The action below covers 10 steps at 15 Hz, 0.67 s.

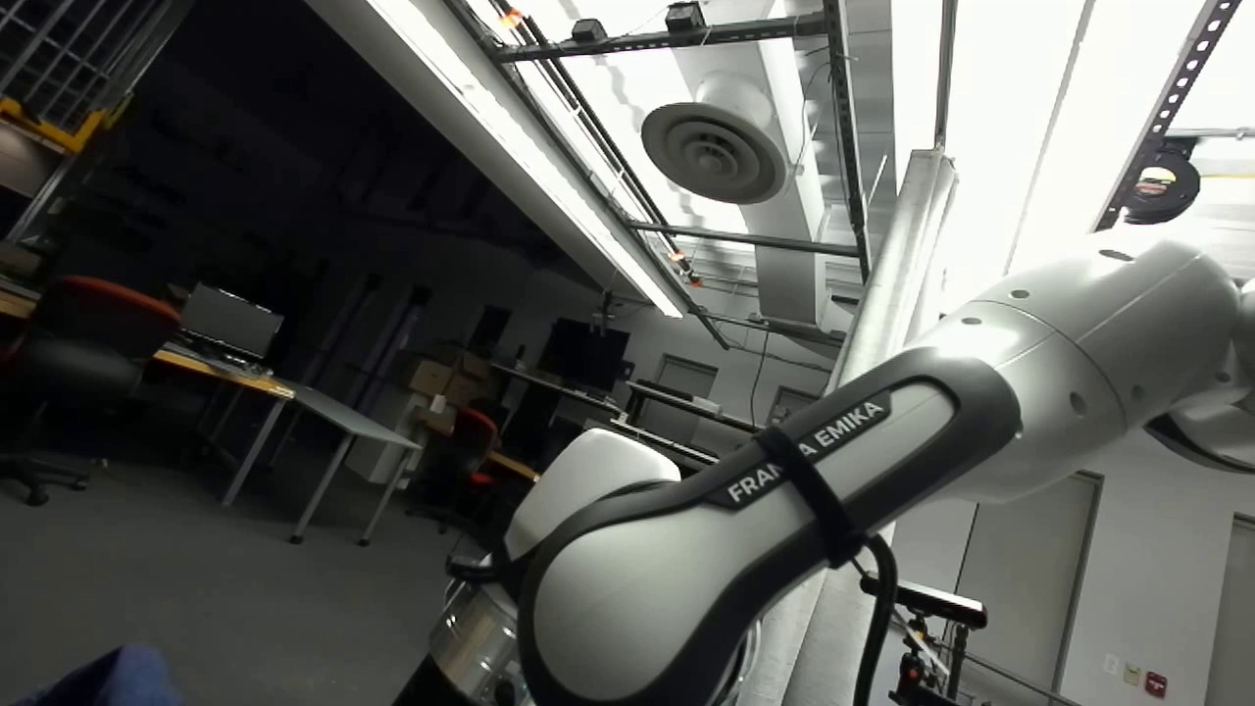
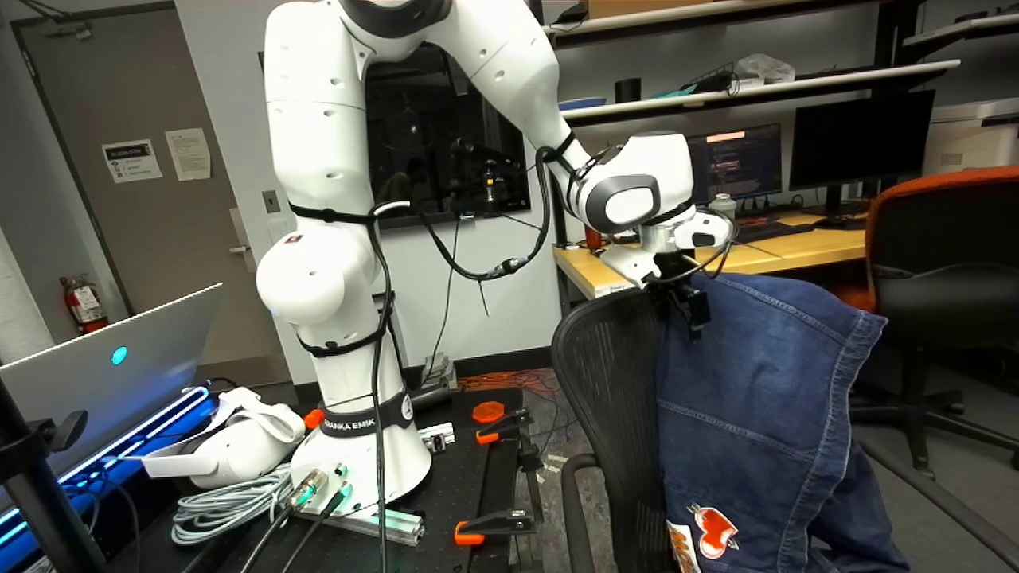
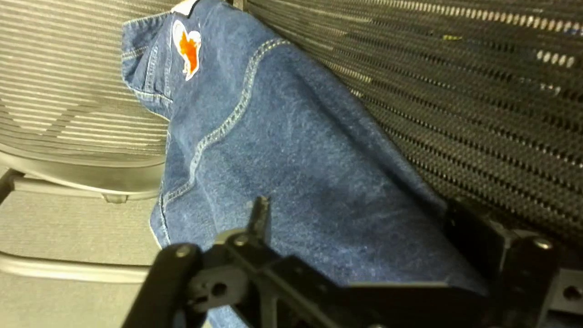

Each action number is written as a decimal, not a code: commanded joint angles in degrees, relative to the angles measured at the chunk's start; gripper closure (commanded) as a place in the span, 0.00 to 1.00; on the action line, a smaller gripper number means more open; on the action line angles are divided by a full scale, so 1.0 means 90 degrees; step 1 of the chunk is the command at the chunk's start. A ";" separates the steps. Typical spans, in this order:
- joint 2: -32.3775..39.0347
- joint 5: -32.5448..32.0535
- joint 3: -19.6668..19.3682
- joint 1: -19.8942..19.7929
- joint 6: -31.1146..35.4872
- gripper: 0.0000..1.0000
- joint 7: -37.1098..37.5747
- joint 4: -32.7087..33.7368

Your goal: Place the denim jacket on the seat of the black chair

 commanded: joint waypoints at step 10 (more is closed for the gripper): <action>0.0360 0.0282 0.0512 -0.0181 0.1994 0.99 -0.0231 0.0073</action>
